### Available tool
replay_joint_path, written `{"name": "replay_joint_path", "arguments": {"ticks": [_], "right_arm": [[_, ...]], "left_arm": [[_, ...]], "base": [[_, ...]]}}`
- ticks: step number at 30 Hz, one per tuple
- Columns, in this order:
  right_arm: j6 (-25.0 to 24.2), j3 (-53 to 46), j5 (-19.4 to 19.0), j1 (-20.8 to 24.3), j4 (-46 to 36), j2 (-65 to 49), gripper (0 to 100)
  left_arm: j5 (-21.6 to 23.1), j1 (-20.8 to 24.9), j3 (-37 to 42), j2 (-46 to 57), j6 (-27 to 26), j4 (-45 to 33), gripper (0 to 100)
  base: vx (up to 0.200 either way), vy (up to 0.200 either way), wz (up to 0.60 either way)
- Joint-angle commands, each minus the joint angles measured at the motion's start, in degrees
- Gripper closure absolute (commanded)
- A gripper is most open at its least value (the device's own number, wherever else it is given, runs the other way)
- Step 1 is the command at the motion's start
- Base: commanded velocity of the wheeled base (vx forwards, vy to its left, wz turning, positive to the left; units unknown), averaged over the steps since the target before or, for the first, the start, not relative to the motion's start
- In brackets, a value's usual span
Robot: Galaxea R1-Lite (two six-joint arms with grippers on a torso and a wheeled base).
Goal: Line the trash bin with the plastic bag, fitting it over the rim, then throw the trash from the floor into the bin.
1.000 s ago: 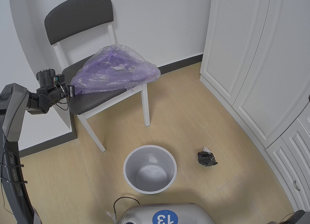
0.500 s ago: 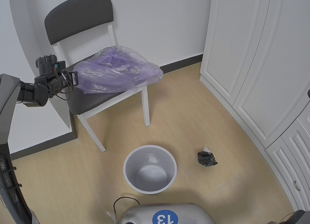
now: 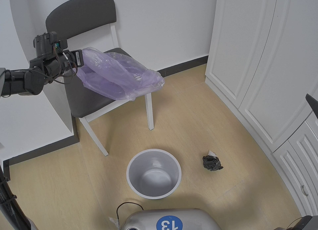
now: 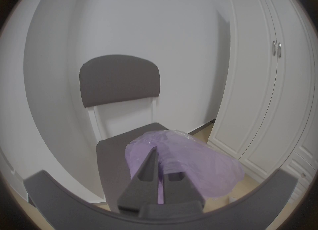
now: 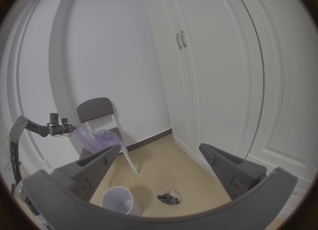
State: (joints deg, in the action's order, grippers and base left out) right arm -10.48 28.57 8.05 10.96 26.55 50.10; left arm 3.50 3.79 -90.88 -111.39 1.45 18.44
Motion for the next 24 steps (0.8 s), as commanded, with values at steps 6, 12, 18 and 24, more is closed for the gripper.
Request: {"name": "replay_joint_path", "arguments": {"ticks": [6,12,18,24], "right_arm": [[-6.04,0.17,12.17,8.55,20.73,20.74,0],[-6.04,1.04,12.08,11.80,21.96,24.34,0],[-5.95,-0.45,11.73,15.14,22.05,26.10,0],[-6.57,-0.36,11.73,16.55,22.23,29.09,0]], "left_arm": [[-3.59,7.99,-10.11,0.29,0.48,-7.63,100],[-4.55,10.36,-14.06,-0.32,0.48,-8.69,100],[-7.89,13.44,-14.76,0.47,0.48,-9.57,100],[-8.51,15.54,-15.99,0.99,0.40,-9.83,100]], "base": [[0.000,0.000,0.00],[0.000,0.000,0.00],[0.000,0.000,0.00],[0.000,0.000,0.00]]}}
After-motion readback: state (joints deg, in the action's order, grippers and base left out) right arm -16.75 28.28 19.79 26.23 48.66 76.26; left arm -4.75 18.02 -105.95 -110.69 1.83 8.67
